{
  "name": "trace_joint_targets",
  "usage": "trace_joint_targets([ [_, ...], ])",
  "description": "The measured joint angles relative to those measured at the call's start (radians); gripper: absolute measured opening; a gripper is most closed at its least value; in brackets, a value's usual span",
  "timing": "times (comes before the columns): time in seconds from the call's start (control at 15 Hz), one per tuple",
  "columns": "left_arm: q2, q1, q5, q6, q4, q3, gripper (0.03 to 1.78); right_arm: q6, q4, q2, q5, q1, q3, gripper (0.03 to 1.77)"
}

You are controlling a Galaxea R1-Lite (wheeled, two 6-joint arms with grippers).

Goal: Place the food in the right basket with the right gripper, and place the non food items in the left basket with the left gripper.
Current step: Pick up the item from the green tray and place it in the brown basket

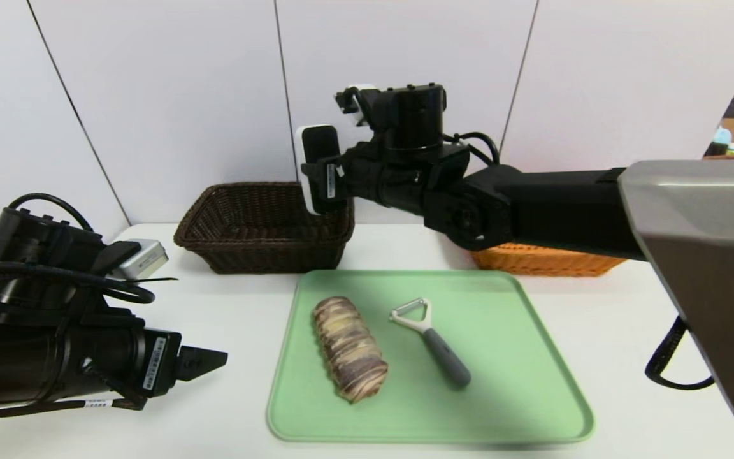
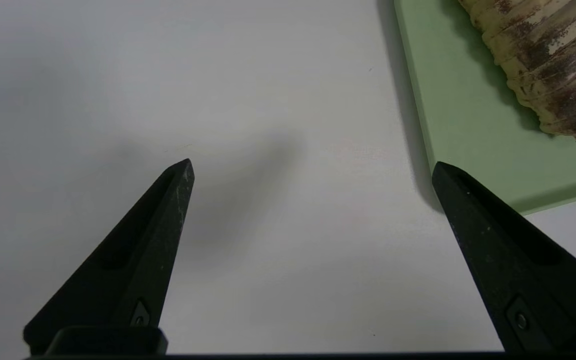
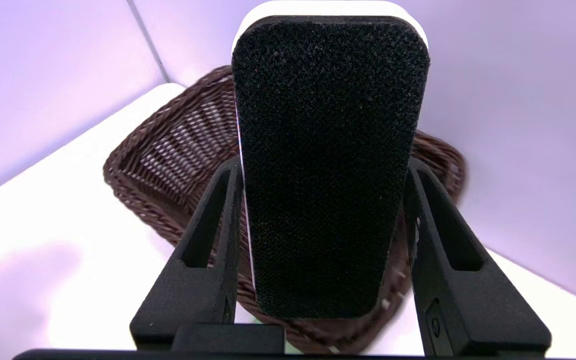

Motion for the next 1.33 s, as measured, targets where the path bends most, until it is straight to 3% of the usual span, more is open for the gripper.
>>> trace_joint_targets([
  [0.2, -0.001, 0.000, -0.001, 0.000, -0.019, 0.009, 1.69, -0.053, -0.064, 0.059, 0.041, 0.001, -0.009, 0.92],
  [1.33, -0.015, -0.001, -0.003, 0.001, -0.051, 0.037, 1.69, -0.095, -0.152, 0.132, 0.043, -0.021, -0.013, 0.92],
])
